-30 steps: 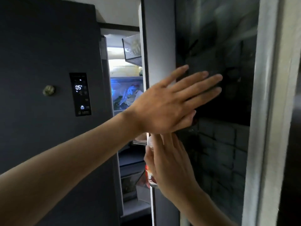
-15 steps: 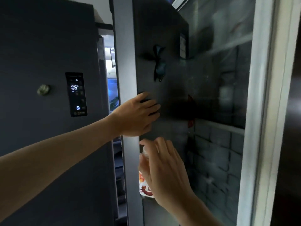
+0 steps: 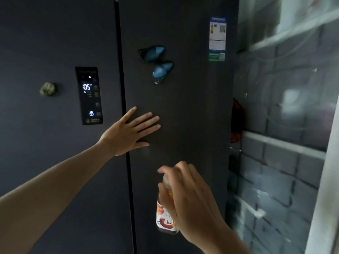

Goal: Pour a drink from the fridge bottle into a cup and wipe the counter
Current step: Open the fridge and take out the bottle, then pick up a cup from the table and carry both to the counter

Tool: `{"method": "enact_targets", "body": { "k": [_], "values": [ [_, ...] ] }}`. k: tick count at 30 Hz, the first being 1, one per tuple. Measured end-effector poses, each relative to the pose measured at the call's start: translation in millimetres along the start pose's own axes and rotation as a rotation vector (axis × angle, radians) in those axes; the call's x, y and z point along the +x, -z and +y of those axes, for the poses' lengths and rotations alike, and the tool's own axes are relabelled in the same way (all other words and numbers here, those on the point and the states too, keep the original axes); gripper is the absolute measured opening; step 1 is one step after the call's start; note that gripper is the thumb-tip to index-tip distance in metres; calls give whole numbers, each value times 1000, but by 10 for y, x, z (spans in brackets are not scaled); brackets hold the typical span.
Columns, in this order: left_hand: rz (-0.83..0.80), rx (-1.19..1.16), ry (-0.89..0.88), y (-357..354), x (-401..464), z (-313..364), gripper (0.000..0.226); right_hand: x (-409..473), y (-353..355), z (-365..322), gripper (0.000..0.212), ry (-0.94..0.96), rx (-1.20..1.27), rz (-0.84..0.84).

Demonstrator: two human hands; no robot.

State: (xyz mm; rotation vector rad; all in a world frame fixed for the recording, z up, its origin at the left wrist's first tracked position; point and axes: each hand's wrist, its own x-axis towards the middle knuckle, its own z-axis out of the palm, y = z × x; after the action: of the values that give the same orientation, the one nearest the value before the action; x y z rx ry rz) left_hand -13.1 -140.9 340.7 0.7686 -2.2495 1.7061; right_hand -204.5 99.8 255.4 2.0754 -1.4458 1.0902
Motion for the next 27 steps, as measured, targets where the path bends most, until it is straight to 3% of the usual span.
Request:
{"method": "enact_targets", "body": {
  "k": [3,7,12,16,19,24,27],
  "values": [
    [32,-20,2,-146,76,-15,71,101,-109,156,31,13,32,13],
    [-60,-7,18,-80,50,103,73,171,-261,144,30,0,31,-5],
    [-141,-111,48,390,-93,137,72,194,-343,36,33,34,62,-65],
    [-116,-589,321,912,-808,449,75,196,-422,-102,32,89,167,-98],
    [-228,-868,588,1306,-1474,822,66,191,-572,-353,32,170,279,-102],
    [-324,-1052,955,1840,-2659,1260,49,24,-979,-1284,37,367,504,-194],
    [-340,-1064,1238,2116,-3292,1432,65,-197,-1152,-1979,33,466,590,-271]
  ]
}}
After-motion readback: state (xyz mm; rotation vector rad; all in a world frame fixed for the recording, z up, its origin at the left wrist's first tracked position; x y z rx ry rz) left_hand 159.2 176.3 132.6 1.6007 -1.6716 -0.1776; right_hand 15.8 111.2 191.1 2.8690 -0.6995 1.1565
